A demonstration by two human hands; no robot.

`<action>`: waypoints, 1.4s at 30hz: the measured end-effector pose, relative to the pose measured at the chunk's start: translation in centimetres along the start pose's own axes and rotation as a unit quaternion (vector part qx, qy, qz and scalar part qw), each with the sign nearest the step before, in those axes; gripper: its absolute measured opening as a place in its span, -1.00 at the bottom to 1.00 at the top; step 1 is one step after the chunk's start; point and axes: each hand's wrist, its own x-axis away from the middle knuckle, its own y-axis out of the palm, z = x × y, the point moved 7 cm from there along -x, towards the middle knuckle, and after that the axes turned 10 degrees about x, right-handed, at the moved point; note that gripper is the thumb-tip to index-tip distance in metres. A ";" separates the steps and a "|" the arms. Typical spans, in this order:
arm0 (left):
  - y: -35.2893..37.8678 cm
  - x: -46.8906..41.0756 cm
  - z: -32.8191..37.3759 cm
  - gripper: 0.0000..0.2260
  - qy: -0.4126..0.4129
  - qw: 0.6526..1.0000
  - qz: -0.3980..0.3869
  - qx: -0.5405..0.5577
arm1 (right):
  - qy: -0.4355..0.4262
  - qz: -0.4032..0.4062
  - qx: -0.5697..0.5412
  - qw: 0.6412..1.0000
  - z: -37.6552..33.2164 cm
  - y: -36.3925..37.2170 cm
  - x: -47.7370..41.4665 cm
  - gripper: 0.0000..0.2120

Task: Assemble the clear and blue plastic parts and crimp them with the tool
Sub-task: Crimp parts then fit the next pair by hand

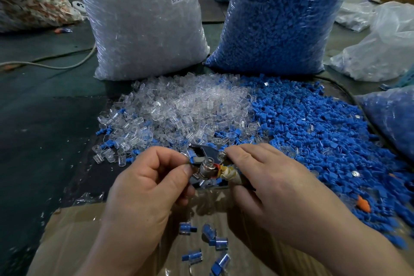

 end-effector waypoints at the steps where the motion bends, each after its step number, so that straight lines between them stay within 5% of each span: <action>1: 0.0 0.1 0.2 -0.77 0.005 1.000 0.000 -0.018 | -0.002 -0.008 0.002 1.000 0.0 0.1 -0.1 -0.46; 16: -0.2 0.2 0.2 -0.76 0.003 0.999 0.012 -0.036 | -0.004 -0.083 0.059 0.995 -0.3 0.2 -0.4 -0.43; 33: 0.0 0.2 0.3 -0.73 -0.002 1.000 0.000 -0.020 | -0.029 -0.075 -0.008 0.997 -0.7 0.2 -0.8 -0.82; 42: -0.5 0.2 0.0 -0.79 0.014 0.999 0.007 -0.034 | -0.024 -0.051 0.003 0.998 -1.1 0.4 -0.7 -0.77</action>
